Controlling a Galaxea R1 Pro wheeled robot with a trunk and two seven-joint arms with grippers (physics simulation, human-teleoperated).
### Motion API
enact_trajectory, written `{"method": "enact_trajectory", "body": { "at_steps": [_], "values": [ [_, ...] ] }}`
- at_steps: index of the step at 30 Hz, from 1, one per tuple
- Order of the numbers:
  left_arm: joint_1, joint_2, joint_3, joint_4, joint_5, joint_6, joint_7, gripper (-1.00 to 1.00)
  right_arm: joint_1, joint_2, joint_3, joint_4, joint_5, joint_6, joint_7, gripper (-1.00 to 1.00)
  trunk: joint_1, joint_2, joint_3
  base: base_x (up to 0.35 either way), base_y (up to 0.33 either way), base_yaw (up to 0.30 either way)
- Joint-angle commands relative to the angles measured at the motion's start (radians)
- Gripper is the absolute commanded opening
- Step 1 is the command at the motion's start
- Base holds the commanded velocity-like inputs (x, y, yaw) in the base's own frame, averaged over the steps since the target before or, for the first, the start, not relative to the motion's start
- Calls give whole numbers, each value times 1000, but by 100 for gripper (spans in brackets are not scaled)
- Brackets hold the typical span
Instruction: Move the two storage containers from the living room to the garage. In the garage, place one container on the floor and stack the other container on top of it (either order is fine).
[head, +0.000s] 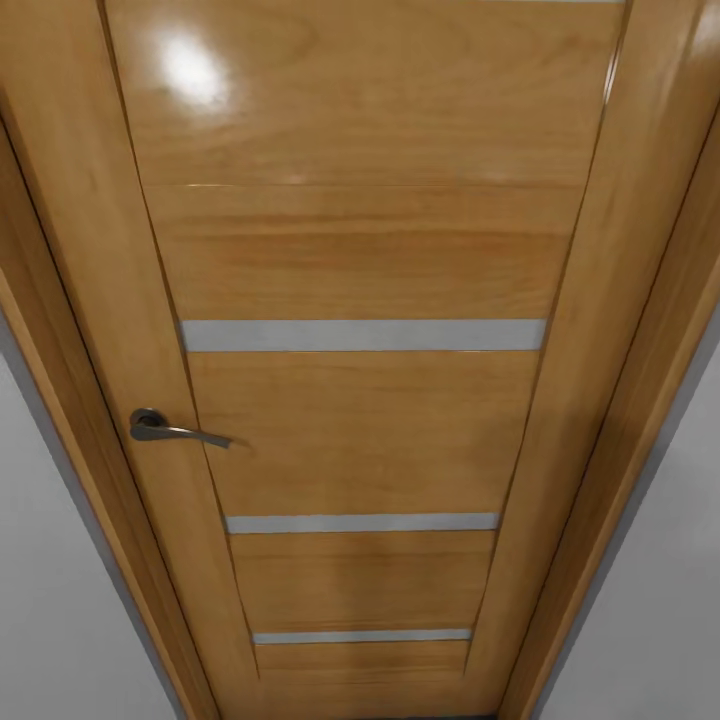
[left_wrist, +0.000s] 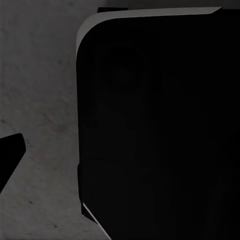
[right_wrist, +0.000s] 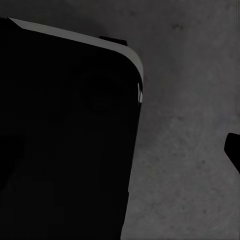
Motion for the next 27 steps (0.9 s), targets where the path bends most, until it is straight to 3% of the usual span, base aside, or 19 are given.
{"method": "enact_trajectory", "body": {
  "at_steps": [1, 23, 25, 27],
  "values": [
    [0, 0, 1, 0, 2, -2, 0, 100, 0, -1, 8, 0, -9, -3, -2, 100, 0, 0, -1, 0, 0, 0],
    [0, 0, 0, 0, 2, -2, 0, 100, -1, -8, 18, -6, 6, -4, -6, 100, 0, 0, -1, 0, 0, 0],
    [0, 0, 0, 0, 2, -2, 0, 100, -5, -12, 23, -46, 6, -3, -6, 100, 0, 0, -1, 0, 0, 0],
    [0, 0, 0, 0, 2, -2, 0, 100, -7, -47, 27, -168, 5, 11, -4, 100, 0, 0, -1, 0, 0, 0]
  ]
}}
